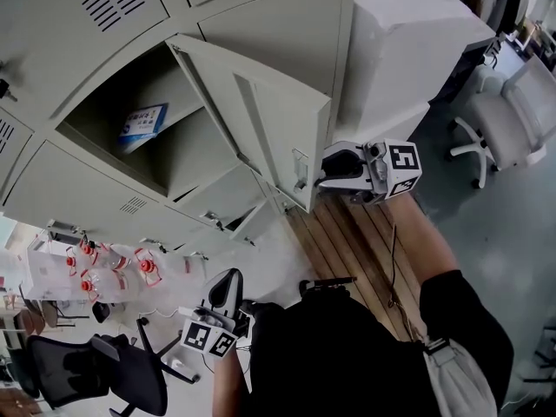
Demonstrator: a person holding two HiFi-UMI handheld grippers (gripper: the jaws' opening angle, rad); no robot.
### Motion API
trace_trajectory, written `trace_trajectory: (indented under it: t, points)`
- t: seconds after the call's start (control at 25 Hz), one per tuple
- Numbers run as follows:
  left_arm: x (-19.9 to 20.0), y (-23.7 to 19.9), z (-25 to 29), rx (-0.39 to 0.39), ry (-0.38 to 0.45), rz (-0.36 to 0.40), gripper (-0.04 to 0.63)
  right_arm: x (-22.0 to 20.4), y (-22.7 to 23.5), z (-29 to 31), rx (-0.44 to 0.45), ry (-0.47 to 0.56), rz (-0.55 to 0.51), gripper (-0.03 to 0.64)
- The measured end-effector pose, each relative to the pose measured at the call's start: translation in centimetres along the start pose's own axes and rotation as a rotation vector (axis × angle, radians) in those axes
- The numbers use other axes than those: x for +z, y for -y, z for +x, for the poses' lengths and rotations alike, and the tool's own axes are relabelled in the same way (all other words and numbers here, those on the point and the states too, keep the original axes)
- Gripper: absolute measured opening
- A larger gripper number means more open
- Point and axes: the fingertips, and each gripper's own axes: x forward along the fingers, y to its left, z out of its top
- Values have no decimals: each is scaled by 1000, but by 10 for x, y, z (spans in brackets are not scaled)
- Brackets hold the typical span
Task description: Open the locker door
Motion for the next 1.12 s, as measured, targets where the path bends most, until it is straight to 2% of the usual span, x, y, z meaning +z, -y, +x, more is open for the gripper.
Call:
trace_trajectory:
  t: [0.2,0.36,0.68,0.92,1.12]
  points:
    - [-1,1,1,-9,-7,1,15,4,4,-11,-56,-12,-34,86]
    - [-3,6,6,-25,-8,4,15,4,1,-9,-65,-47,-63,84]
    - [-2,11,2,-34,-9,3,15,5,0,-12,-131,-54,-62,73]
    - [-5,10,-5,-31,-10,-2,15,4,0,-10,-217,-71,-70,80]
    - [-7,14,-8,-51,-7,-4,15,6,1,-18,-338,-50,-73,74]
